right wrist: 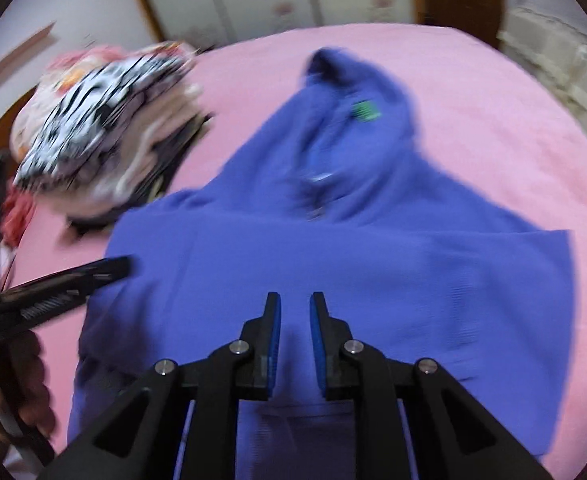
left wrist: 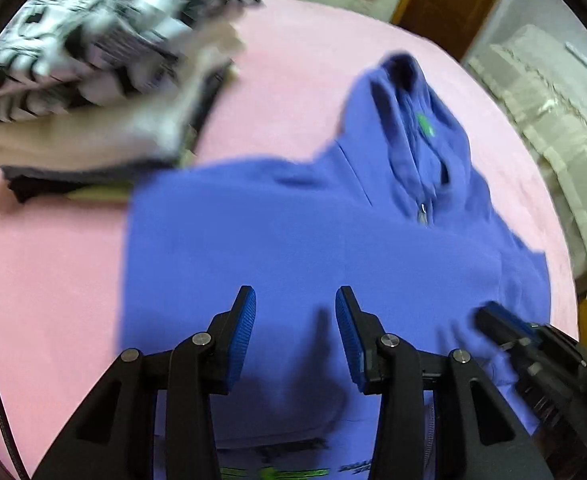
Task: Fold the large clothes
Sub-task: 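Lay the sleeve flat on the hoodie front and open the right tool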
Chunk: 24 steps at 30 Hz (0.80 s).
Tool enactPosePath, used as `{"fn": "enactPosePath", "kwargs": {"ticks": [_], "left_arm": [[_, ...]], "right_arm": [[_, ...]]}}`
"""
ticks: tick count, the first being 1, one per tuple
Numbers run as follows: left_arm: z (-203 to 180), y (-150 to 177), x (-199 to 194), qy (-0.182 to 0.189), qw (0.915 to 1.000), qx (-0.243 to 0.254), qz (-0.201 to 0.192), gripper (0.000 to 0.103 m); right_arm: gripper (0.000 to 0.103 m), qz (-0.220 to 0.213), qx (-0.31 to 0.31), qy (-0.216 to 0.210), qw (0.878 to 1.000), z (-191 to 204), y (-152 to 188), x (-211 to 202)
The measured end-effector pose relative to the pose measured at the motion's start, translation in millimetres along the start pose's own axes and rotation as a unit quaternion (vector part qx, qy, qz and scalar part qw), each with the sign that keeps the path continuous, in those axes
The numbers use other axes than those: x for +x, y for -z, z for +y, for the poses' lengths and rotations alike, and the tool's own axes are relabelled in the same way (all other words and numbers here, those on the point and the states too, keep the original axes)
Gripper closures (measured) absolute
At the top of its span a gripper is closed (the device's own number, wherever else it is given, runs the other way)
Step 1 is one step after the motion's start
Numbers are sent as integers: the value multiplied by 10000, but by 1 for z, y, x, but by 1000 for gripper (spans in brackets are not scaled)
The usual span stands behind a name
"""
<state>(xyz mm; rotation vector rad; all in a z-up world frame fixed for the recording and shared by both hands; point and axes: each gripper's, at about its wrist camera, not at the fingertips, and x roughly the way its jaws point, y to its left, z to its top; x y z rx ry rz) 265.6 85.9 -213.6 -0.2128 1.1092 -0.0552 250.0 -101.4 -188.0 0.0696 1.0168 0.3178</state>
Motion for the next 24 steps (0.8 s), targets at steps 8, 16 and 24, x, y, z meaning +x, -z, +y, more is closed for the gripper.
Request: {"fn": "enactPosePath", "kwargs": {"ticks": [8,16,24], "left_arm": [[25,9,20,-290,9995,9,141,60],[45,17,8,-441,9984,-129,343,59],[37,38,-32,-429,9974,-304,493,53]], "right_arm": [[89,335,-42,694,9970,-24,25,29],[92,356,256,548,9975,-64,31,-7],[89,407,554,740,9949,-67,38,-46]]}}
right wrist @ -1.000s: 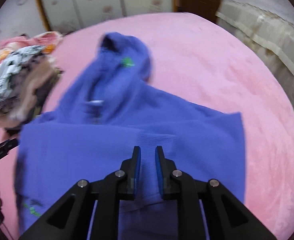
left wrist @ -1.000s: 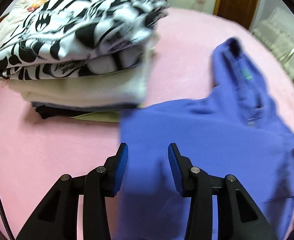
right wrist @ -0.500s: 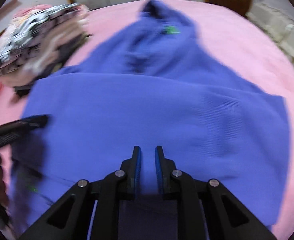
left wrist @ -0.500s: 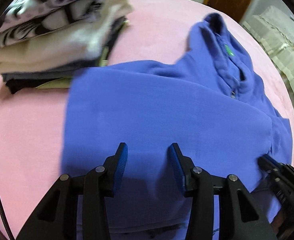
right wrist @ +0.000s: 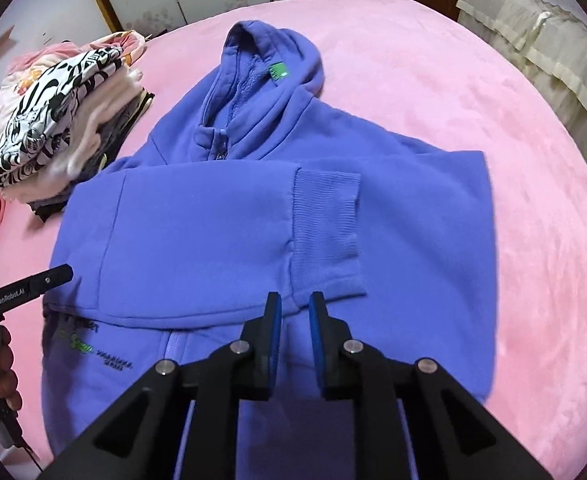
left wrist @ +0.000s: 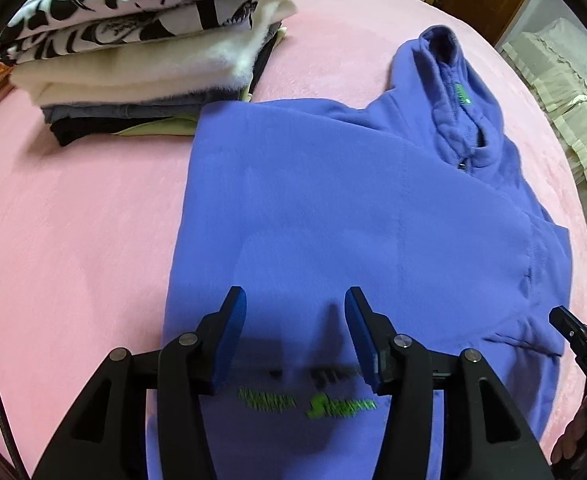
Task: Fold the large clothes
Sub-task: 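Lay the sleeve flat on the hoodie front and open the right tool, then move both tools to the ribbed hem of the purple hoodie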
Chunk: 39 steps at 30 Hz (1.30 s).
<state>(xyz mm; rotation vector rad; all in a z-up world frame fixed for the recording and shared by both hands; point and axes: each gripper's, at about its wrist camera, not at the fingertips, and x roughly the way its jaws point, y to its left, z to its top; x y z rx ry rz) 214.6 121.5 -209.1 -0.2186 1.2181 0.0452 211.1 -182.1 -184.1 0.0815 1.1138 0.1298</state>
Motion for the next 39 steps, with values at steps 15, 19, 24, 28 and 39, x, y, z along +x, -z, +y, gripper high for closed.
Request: {"fn": "enactPosePath", "kwargs": {"ticks": [15,19,24,28,39], "left_arm": [[-19,46,-119,-190,9997,26,-165,50],[-25,60,-141,-258,9995,40,-168,50],[-28,76,-161,-286,9995,-41,-93,48],[-30,88,-168,-198,9997,-160,-8,48],[-39,134,-194,-219,9994,272,-68,48]], "right_arm": [[89,430,362,182,9983,-20,13,-84],[89,505,228,307,9980,-23,17,-103],[89,385,251,131,9989,-29,24,-125],[87,317,233,13,9992,-34,30,-135],[70,138,-294,-482,9983,-25,71,-167]]}}
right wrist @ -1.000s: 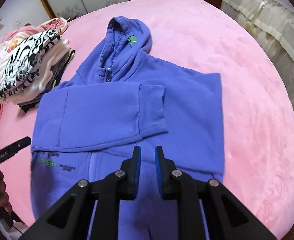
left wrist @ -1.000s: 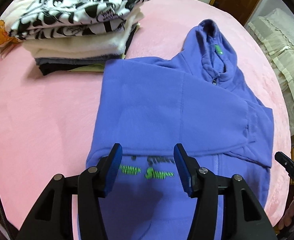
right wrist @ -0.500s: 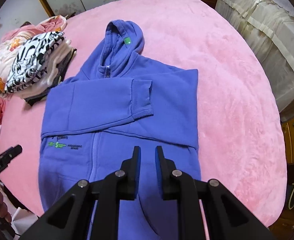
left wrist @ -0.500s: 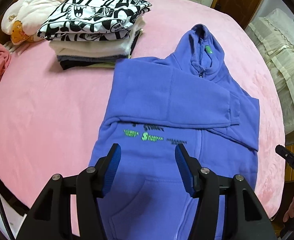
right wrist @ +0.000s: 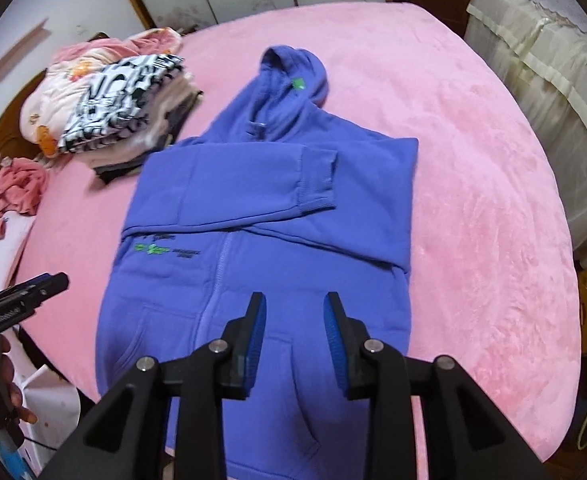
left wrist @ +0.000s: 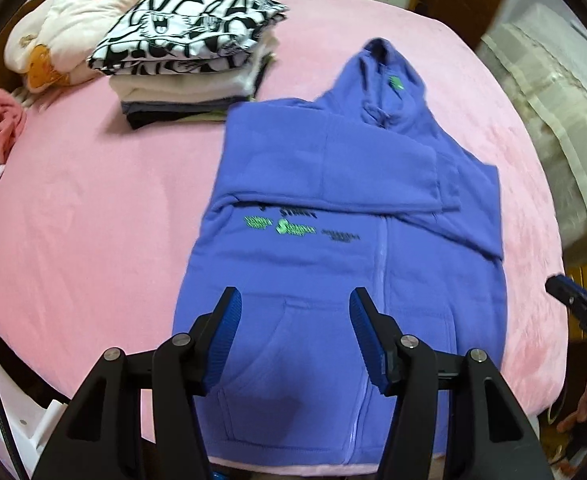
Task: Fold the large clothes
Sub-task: 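Move both tools to the ribbed hem of the purple hoodie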
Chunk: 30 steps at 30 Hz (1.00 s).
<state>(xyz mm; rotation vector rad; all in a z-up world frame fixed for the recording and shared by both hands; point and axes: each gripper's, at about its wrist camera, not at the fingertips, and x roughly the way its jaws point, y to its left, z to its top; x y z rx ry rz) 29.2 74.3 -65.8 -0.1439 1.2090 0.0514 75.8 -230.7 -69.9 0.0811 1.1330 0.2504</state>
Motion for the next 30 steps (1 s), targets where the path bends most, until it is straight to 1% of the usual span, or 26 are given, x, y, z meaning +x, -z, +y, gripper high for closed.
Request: {"fn": "enactPosePath", "kwargs": {"ticks": [1,3,7,10,13,15,17,20,22,24,26,30], "left_arm": [[0,5,-2,88,10000,32,23,48],[1,13,-4,265,9996,81,74,48],[5,31,-8,373,9990,184,136,48],[10,45,-13,306,9988,371,85,48],[18,59,-15,255,9986,467,39,48],[27,69,-14,313,9983,473,114,48],[37,79,-12,334,9983,447,182,48],[52,95,-7,238,9986,372,294,48],[63,103,-2,242,9984,327,403,48],[71,113,4,226,9979,311,515,48],[82,124,12,305,9970,249,664,48],[104,145,32,448,9946,114,931,48]], "right_arm": [[67,-60,-36,-52,10000,2,6,-6],[65,-180,-103,-62,9998,7,15,-15],[63,-400,-266,84,9988,19,35,-30],[60,-324,-290,250,9987,29,56,-35],[60,-325,-316,444,9980,36,75,-39],[60,-288,-203,503,9981,38,88,-40],[60,-251,-39,648,9976,38,102,-42],[60,-287,155,833,9960,38,122,-47],[60,-287,332,860,9953,35,134,-50],[60,-244,584,754,9951,29,148,-51],[60,-215,743,814,9937,24,161,-51],[60,-147,1123,778,9905,7,186,-44]]}}
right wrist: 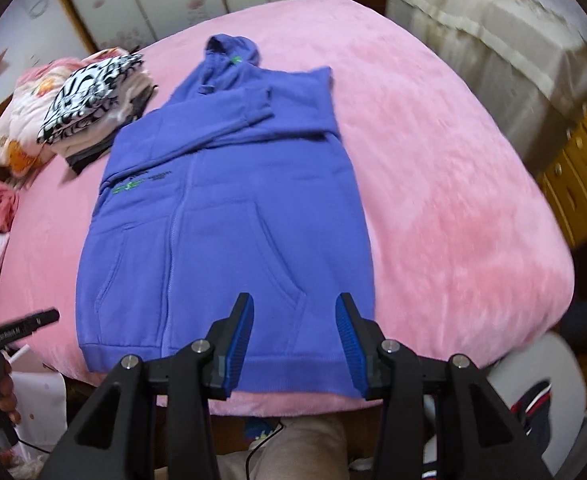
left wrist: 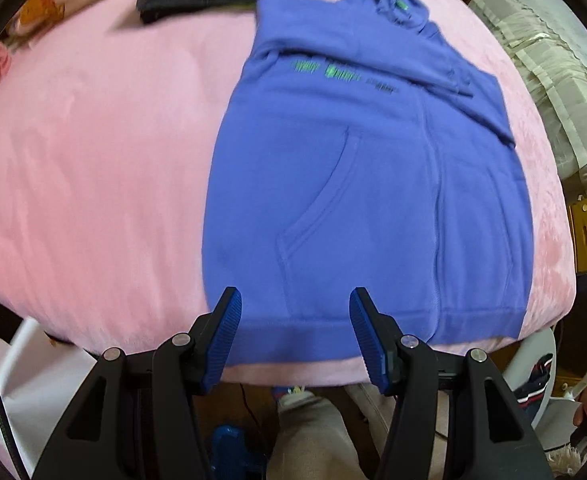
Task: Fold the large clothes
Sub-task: 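Move both tools to the ribbed hem of the purple hoodie, then grasp the hoodie hem with the left tool while the right tool grasps it too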
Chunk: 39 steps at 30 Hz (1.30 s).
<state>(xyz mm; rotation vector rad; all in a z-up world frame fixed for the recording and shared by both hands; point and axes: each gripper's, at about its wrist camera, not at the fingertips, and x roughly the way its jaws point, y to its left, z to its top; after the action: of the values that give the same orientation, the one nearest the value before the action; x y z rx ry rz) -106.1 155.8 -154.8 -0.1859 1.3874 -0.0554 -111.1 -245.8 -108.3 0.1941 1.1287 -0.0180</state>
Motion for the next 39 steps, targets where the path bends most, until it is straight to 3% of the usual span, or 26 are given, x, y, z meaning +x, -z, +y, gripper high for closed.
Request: {"fn": "enactPosePath", "kwargs": {"ticks": [4,8,14,21,25,29,34,39], "left_arm": [[22,19,24,134,9997,-86,183,48],[36,30,48,330,9987,-74,371,48],[52,33,75,439,9984,-80,361,48],[61,29,94,687,9974,-128,190,48],[70,27,98,862,9960,-187,157,45],[74,26,102,1060,9942,-137,128,32],[57,29,105,931,9954,217,69,28],[63,33,96,785,9968,139,-21,28]], "right_arm": [[59,166,306,73,9994,-20,20,16],[45,367,741,21,9966,-47,39,39],[45,571,812,-66,9950,-68,53,71],[45,738,763,-529,9929,-76,55,106],[45,880,627,-773,9911,-69,54,123],[43,954,553,-887,9899,-66,52,134],[44,1033,457,-1002,9885,-68,50,143],[44,1036,397,-1056,9882,-68,49,142]]}}
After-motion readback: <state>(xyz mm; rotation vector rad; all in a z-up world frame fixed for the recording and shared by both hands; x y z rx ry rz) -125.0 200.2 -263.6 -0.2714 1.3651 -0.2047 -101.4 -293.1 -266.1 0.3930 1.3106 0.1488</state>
